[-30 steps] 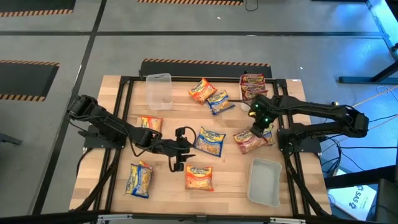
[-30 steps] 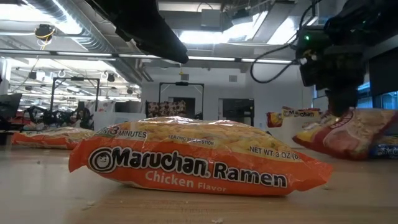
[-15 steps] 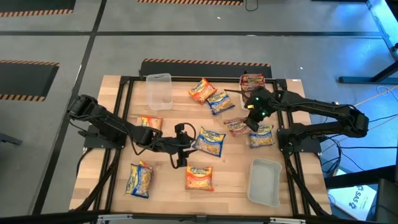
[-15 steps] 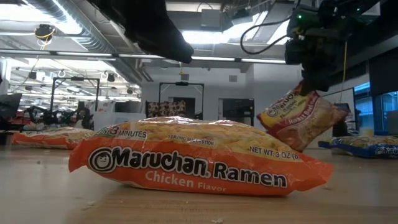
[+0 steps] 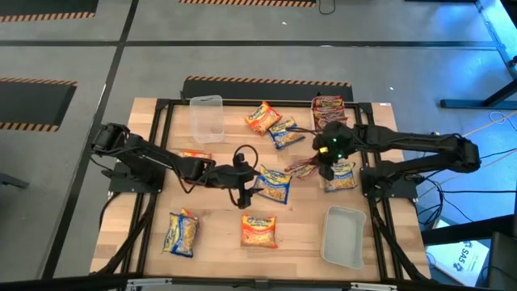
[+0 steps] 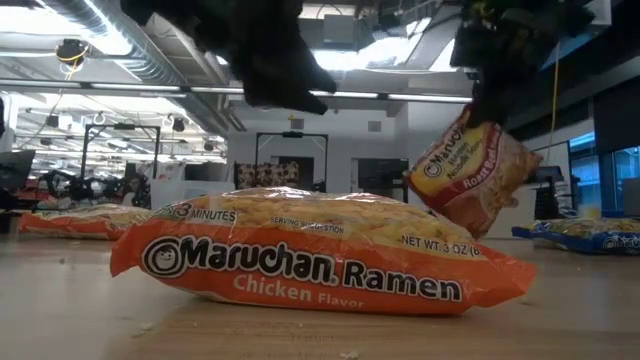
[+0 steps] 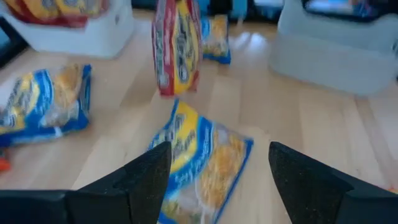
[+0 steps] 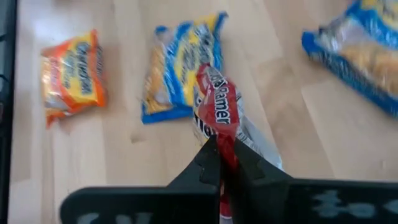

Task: Sort Maruchan noodles
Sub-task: Put the red noodle pack into the white bin

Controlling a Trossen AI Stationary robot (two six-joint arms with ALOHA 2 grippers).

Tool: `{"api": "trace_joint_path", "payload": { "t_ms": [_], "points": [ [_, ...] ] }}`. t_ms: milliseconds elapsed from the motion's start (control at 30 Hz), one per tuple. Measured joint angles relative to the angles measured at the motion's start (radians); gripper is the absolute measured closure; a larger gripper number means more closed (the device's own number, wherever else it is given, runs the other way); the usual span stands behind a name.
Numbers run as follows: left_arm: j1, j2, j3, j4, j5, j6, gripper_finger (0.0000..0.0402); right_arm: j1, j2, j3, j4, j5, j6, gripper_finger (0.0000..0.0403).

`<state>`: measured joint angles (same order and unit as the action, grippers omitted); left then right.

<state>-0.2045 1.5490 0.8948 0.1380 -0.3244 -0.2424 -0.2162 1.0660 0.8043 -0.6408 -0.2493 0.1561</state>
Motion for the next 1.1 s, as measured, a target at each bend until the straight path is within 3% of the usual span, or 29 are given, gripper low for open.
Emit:
{"api": "trace_joint_path", "payload": {
  "t_ms": [267, 633, 900, 1100],
  "points": [
    [0.010, 0.086, 0.000, 0.106, 0.004, 0.021, 0.0140, 0.097, -0.003, 0.115, 0.008, 0.040, -0.011, 0.0403],
    [0.033, 0.235, 0.000, 0.344, -0.050, 0.036, 0.0140, 0.153, -0.003, 0.120, 0.168, 0.048, -0.008, 0.0403],
    [0.071, 0.305, -0.001, 0.574, -0.035, 0.043, 0.0140, 0.153, 0.003, 0.120, 0.233, 0.026, -0.008, 0.0403],
    [0.098, 0.313, -0.001, 0.712, 0.050, 0.066, 0.0140, 0.153, 0.025, 0.118, 0.245, 0.021, -0.009, 0.0403]
  ]
}}
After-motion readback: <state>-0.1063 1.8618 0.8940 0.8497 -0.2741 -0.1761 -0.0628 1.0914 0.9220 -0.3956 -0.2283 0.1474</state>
